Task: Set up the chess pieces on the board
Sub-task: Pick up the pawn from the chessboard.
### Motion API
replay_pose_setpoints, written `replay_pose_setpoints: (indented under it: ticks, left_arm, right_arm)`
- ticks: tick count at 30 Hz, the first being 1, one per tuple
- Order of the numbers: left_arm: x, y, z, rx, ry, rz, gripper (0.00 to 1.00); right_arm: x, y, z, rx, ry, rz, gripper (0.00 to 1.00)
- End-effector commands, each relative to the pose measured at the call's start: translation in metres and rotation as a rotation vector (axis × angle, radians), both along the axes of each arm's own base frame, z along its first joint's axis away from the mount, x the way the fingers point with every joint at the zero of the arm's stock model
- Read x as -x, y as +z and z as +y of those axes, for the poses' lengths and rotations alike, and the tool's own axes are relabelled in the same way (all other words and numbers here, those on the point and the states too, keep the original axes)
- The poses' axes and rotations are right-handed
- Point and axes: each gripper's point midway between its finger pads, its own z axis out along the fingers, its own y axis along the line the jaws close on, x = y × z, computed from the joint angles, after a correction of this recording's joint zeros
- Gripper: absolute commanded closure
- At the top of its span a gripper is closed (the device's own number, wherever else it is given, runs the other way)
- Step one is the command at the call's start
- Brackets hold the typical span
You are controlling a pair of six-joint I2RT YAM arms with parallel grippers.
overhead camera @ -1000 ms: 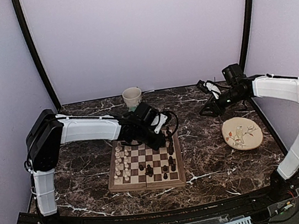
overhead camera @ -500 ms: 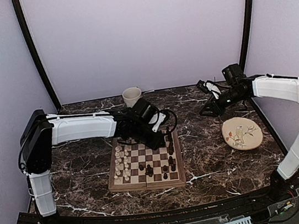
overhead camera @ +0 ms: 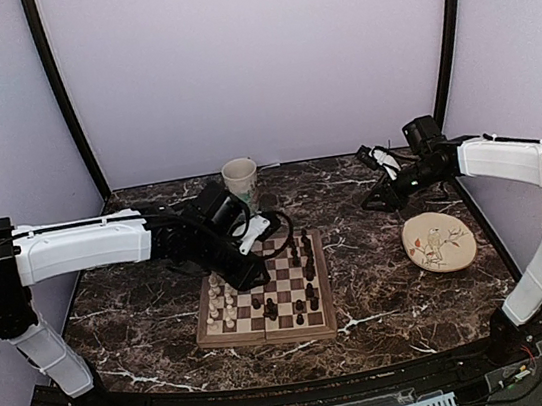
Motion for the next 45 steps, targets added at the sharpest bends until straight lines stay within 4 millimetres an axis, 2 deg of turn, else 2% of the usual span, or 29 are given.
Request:
replay_pose_setpoints:
  ticks: [1, 10, 17, 24, 26, 29, 38, 45]
  left_arm:
    - [0.024, -0.022, 0.022, -0.076, -0.043, 0.068, 0.72]
    - [0.025, -0.048, 0.022, -0.141, -0.064, 0.091, 0.70]
    - [0.021, -0.065, 0.023, -0.205, -0.073, 0.098, 0.75]
    - [0.019, -0.066, 0.024, -0.221, -0.068, 0.092, 0.83]
    - [0.020, -0.068, 0.025, -0.231, -0.070, 0.098, 0.80]
    - [0.017, -0.068, 0.025, -0.235, -0.062, 0.089, 0.74]
    - [0.012, -0.034, 0.012, -0.136, -0.062, 0.035, 0.75]
    - [0.009, -0.049, 0.019, -0.199, -0.059, 0.036, 0.72]
  right_arm:
    - [-0.003, 0.008, 0.003, -0.015, 0.020, -0.018, 0.63]
    - [-0.002, 0.007, 0.003, -0.014, 0.022, -0.015, 0.63]
    - [-0.002, 0.006, 0.002, -0.009, 0.023, -0.017, 0.63]
    - [-0.002, 0.005, 0.002, -0.007, 0.024, -0.017, 0.63]
    - [-0.003, -0.004, 0.003, -0.002, 0.027, 0.009, 0.63]
    - [-0.002, -0.006, 0.003, -0.003, 0.030, 0.015, 0.63]
    - [-0.002, -0.004, 0.003, -0.003, 0.029, 0.011, 0.63]
    - [-0.002, -0.005, 0.003, -0.003, 0.029, 0.015, 0.63]
